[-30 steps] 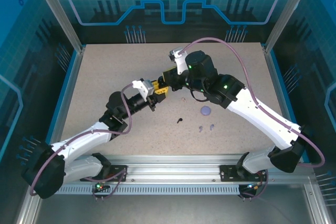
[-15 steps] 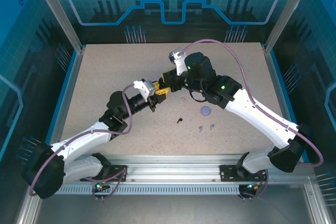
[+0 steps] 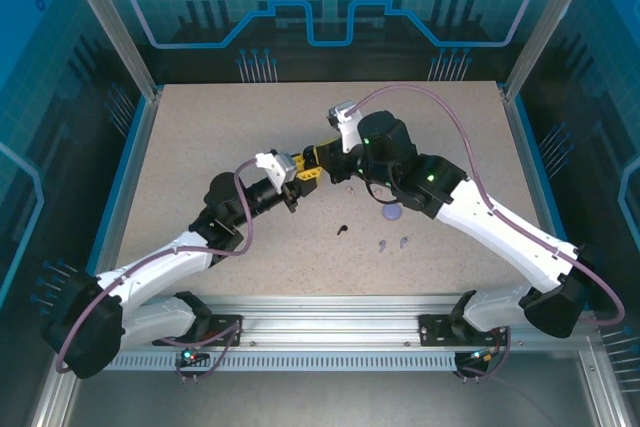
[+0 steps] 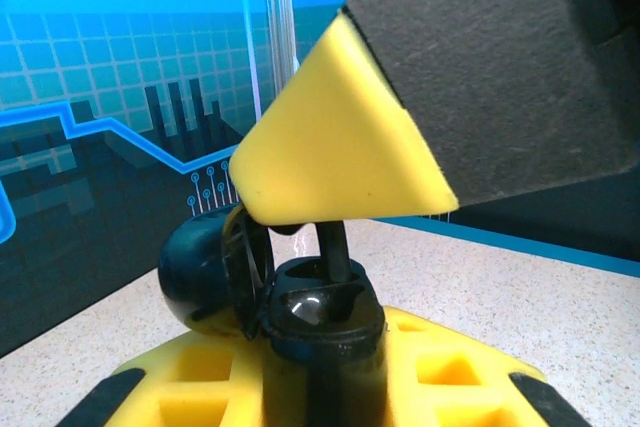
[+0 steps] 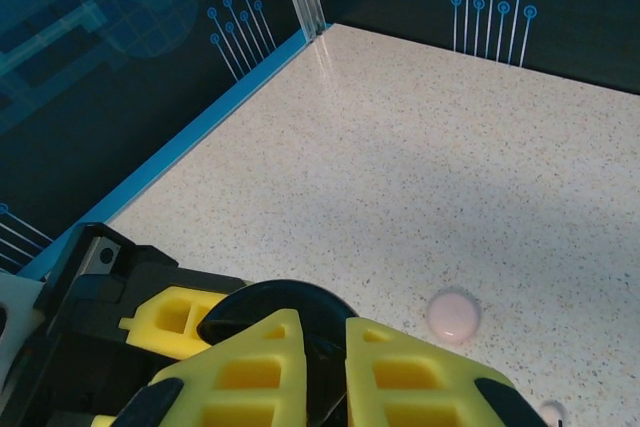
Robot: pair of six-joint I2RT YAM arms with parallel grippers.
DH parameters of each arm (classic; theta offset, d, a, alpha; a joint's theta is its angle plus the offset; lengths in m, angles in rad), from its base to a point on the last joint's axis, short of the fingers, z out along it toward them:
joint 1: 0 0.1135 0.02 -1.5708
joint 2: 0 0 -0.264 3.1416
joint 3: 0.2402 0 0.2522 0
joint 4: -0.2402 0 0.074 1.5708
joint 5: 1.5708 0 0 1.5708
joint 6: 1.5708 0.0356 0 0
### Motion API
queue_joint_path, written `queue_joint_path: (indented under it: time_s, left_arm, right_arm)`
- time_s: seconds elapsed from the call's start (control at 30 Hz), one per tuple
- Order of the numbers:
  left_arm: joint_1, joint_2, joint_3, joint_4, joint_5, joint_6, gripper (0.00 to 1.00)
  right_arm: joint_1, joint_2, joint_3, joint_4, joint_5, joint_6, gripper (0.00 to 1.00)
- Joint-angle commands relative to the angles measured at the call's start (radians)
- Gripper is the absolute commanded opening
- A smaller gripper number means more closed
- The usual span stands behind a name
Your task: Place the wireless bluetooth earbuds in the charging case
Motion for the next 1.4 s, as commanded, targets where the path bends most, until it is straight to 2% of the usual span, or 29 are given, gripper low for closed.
queue_joint_path:
  time_s: [0.0, 0.3, 0.83, 1.37]
  left_arm:
    - [-0.005, -0.003, 0.049, 0.058, -0.001, 0.025, 0.0]
    - [-0.006, -0.005, 0.047, 0.054, 0.009, 0.017, 0.0]
    - [-0.005, 0.005, 0.042, 0.047, 0.025, 0.014, 0.0]
    - [-0.005, 0.006, 0.05, 0.053, 0.019, 0.018, 0.0]
  right_arm:
    - [0.009, -0.035, -0.039, 0.053, 0.03, -0.021, 0.13]
    - [0.017, -0.032, -0.028, 0.078, -0.017, -0.045, 0.12]
    - [0.024, -0.029, 0.044, 0.081, 0.05, -0.076, 0.12]
    - [0.037, -0.016, 0.019, 0.069, 0.027, -0.069, 0.11]
